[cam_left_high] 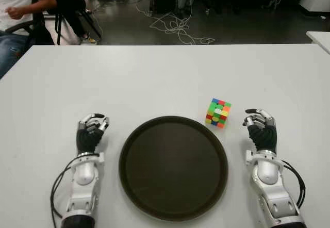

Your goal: Pick up the Rubik's Cube and put it in the plate

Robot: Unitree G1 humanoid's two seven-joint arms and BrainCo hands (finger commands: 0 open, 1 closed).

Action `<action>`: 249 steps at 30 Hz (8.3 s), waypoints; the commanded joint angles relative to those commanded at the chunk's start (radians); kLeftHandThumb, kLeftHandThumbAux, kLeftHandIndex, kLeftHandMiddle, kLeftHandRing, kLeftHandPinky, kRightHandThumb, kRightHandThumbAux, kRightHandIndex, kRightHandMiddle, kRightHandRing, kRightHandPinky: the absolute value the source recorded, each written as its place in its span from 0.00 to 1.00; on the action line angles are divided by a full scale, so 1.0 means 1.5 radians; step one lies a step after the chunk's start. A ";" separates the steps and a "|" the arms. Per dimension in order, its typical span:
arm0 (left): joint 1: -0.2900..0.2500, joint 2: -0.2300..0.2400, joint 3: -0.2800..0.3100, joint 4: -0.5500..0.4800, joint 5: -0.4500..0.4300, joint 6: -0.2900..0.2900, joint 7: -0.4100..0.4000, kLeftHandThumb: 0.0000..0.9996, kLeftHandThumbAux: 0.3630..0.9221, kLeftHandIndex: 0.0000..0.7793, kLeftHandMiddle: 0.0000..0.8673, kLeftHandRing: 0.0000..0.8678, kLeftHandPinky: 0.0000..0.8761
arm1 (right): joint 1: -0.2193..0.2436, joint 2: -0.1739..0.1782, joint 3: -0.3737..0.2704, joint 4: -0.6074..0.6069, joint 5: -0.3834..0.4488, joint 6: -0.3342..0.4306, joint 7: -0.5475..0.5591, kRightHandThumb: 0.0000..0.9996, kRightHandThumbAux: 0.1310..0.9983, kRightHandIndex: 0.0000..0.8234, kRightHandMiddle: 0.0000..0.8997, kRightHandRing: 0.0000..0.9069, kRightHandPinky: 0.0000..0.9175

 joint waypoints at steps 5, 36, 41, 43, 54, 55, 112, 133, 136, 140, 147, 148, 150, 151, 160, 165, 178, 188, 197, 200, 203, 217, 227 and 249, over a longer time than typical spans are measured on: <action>0.000 0.002 0.001 0.000 -0.006 -0.005 -0.012 0.70 0.62 0.57 0.93 0.95 0.92 | -0.001 0.004 -0.002 0.003 0.006 -0.009 0.001 0.69 0.69 0.53 0.87 0.90 0.89; -0.003 0.009 0.001 0.006 0.005 -0.003 -0.014 0.70 0.62 0.57 0.92 0.94 0.91 | -0.005 0.004 0.003 0.017 -0.005 -0.017 -0.012 0.69 0.68 0.53 0.88 0.90 0.89; -0.004 0.005 0.004 0.005 -0.002 0.003 -0.011 0.70 0.62 0.57 0.92 0.95 0.92 | -0.005 0.003 0.003 0.018 -0.005 -0.022 -0.010 0.69 0.69 0.53 0.87 0.90 0.89; -0.004 0.004 0.004 0.005 -0.002 0.003 -0.010 0.70 0.62 0.57 0.92 0.95 0.92 | -0.004 0.002 0.003 0.017 -0.006 -0.024 -0.009 0.69 0.69 0.53 0.87 0.90 0.89; -0.004 0.006 0.001 0.010 0.001 -0.006 -0.008 0.70 0.62 0.57 0.92 0.95 0.92 | -0.005 0.000 0.005 0.027 -0.034 -0.061 -0.033 0.69 0.69 0.53 0.87 0.90 0.89; -0.004 0.006 0.001 0.009 0.001 -0.006 -0.008 0.70 0.62 0.57 0.92 0.95 0.92 | -0.005 -0.001 0.006 0.027 -0.036 -0.063 -0.035 0.69 0.69 0.53 0.87 0.90 0.88; -0.008 -0.004 0.002 0.017 -0.011 -0.010 -0.012 0.70 0.61 0.57 0.94 0.97 0.95 | -0.088 -0.147 -0.036 0.090 -0.343 -0.161 0.040 0.18 0.32 0.00 0.00 0.00 0.00; -0.001 0.000 -0.010 0.011 -0.005 -0.016 -0.026 0.70 0.62 0.57 0.94 0.96 0.93 | -0.107 -0.234 -0.008 -0.012 -0.472 -0.032 0.106 0.22 0.29 0.00 0.00 0.00 0.00; 0.000 0.003 -0.013 0.012 -0.003 -0.019 -0.030 0.70 0.62 0.57 0.94 0.96 0.93 | -0.111 -0.242 -0.005 -0.008 -0.472 -0.040 0.105 0.24 0.28 0.00 0.00 0.00 0.00; 0.003 0.005 -0.017 0.008 -0.001 -0.023 -0.031 0.70 0.62 0.57 0.93 0.95 0.93 | -0.123 -0.254 -0.001 -0.014 -0.476 -0.036 0.114 0.27 0.27 0.00 0.00 0.00 0.00; 0.006 -0.003 -0.017 0.003 -0.006 -0.026 -0.024 0.70 0.62 0.57 0.93 0.96 0.93 | -0.151 -0.252 0.010 -0.055 -0.488 0.007 0.156 0.27 0.27 0.00 0.00 0.00 0.00; 0.006 -0.003 -0.017 0.004 -0.006 -0.026 -0.022 0.70 0.62 0.57 0.93 0.96 0.93 | -0.154 -0.252 0.013 -0.060 -0.490 0.013 0.163 0.27 0.28 0.00 0.00 0.00 0.00; 0.006 -0.004 -0.016 0.005 -0.006 -0.027 -0.020 0.70 0.61 0.57 0.94 0.96 0.93 | -0.159 -0.252 0.017 -0.065 -0.493 0.023 0.173 0.28 0.29 0.00 0.00 0.00 0.00; 0.006 -0.004 -0.016 0.006 -0.006 -0.027 -0.019 0.70 0.62 0.57 0.94 0.96 0.93 | -0.160 -0.253 0.018 -0.067 -0.494 0.026 0.176 0.28 0.29 0.00 0.00 0.00 0.00; 0.004 -0.002 -0.017 0.007 0.000 -0.018 -0.011 0.70 0.62 0.57 0.93 0.95 0.92 | -0.183 -0.267 0.040 -0.084 -0.532 0.070 0.222 0.27 0.30 0.00 0.00 0.00 0.00; 0.003 -0.001 -0.018 0.008 0.000 -0.016 -0.009 0.70 0.62 0.57 0.93 0.95 0.92 | -0.192 -0.276 0.053 -0.098 -0.557 0.097 0.254 0.24 0.31 0.00 0.00 0.00 0.00; 0.006 0.000 -0.022 0.003 -0.001 -0.008 -0.012 0.70 0.62 0.57 0.93 0.95 0.92 | -0.235 -0.292 0.082 -0.146 -0.580 0.176 0.397 0.01 0.42 0.00 0.00 0.00 0.00; 0.007 -0.003 -0.022 0.005 -0.007 -0.016 -0.016 0.70 0.62 0.57 0.93 0.95 0.92 | -0.252 -0.299 0.095 -0.164 -0.584 0.194 0.455 0.00 0.49 0.00 0.00 0.00 0.00; 0.011 -0.008 -0.019 -0.005 -0.012 -0.014 -0.014 0.70 0.62 0.57 0.92 0.95 0.92 | -0.265 -0.301 0.108 -0.160 -0.585 0.196 0.479 0.00 0.57 0.00 0.00 0.00 0.00; 0.011 -0.008 -0.019 -0.006 -0.013 -0.010 -0.014 0.70 0.62 0.57 0.92 0.95 0.91 | -0.267 -0.300 0.110 -0.158 -0.587 0.197 0.482 0.00 0.58 0.00 0.00 0.00 0.00; 0.010 -0.007 -0.019 -0.007 -0.012 -0.001 -0.014 0.70 0.62 0.57 0.92 0.95 0.91 | -0.270 -0.298 0.113 -0.155 -0.587 0.198 0.485 0.00 0.59 0.00 0.00 0.00 0.00; 0.007 -0.007 -0.016 0.004 -0.011 -0.014 -0.012 0.70 0.62 0.57 0.93 0.96 0.93 | -0.286 -0.301 0.121 -0.137 -0.578 0.189 0.489 0.00 0.60 0.00 0.00 0.00 0.00; 0.008 -0.005 -0.019 0.003 0.000 -0.013 -0.006 0.70 0.62 0.57 0.93 0.95 0.92 | -0.297 -0.306 0.126 -0.125 -0.578 0.185 0.499 0.00 0.60 0.00 0.00 0.00 0.00; 0.011 -0.012 -0.015 -0.008 -0.011 -0.009 -0.009 0.70 0.62 0.57 0.94 0.96 0.93 | -0.353 -0.306 0.130 -0.057 -0.555 0.148 0.503 0.00 0.58 0.00 0.00 0.00 0.00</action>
